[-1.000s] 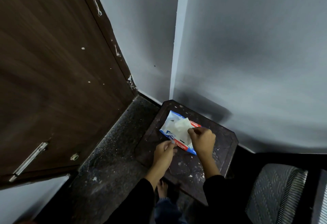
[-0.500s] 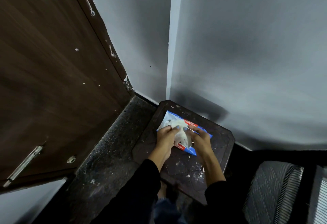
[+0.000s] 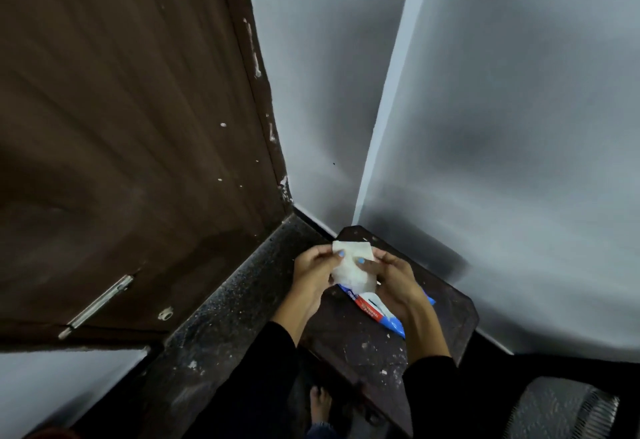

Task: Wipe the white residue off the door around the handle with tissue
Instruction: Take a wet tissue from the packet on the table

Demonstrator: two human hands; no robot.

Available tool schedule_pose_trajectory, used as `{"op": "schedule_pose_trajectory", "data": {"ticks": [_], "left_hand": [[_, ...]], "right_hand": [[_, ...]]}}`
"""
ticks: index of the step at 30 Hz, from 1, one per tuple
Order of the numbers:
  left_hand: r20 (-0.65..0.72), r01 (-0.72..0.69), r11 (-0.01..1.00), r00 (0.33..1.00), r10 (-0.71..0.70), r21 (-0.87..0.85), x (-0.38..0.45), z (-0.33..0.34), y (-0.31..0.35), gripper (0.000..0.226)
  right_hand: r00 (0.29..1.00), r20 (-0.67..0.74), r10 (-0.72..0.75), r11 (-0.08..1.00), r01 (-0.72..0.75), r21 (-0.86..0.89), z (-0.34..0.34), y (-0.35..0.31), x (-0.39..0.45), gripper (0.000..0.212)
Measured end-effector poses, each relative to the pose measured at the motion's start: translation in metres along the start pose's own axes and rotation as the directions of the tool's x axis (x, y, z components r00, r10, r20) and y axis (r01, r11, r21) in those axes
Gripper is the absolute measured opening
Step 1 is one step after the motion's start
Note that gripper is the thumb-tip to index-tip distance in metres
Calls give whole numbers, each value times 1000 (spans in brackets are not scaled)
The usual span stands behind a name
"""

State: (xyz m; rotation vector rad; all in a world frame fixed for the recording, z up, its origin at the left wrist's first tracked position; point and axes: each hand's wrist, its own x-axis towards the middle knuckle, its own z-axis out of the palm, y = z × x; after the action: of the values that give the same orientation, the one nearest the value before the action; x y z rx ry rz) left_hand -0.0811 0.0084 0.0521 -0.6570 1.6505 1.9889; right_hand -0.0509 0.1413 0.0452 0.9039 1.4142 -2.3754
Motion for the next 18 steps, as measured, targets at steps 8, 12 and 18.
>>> {"op": "schedule_pose_trajectory", "data": {"ticks": [8, 12, 18], "left_hand": [[-152, -290, 955, 943, 295, 54, -53, -94, 68, 22], [-201, -358, 920, 901, 385, 158, -86, -160, 102, 35], [-357, -312, 746, 728, 586, 588, -136, -247, 122, 11]], "right_hand": [[900, 436, -6, 975, 102, -196, 116, -23, -14, 32], [816, 577, 40, 915, 202, -349, 193, -26, -29, 29], [660, 744, 105, 650, 521, -554, 294, -6, -56, 21]]}}
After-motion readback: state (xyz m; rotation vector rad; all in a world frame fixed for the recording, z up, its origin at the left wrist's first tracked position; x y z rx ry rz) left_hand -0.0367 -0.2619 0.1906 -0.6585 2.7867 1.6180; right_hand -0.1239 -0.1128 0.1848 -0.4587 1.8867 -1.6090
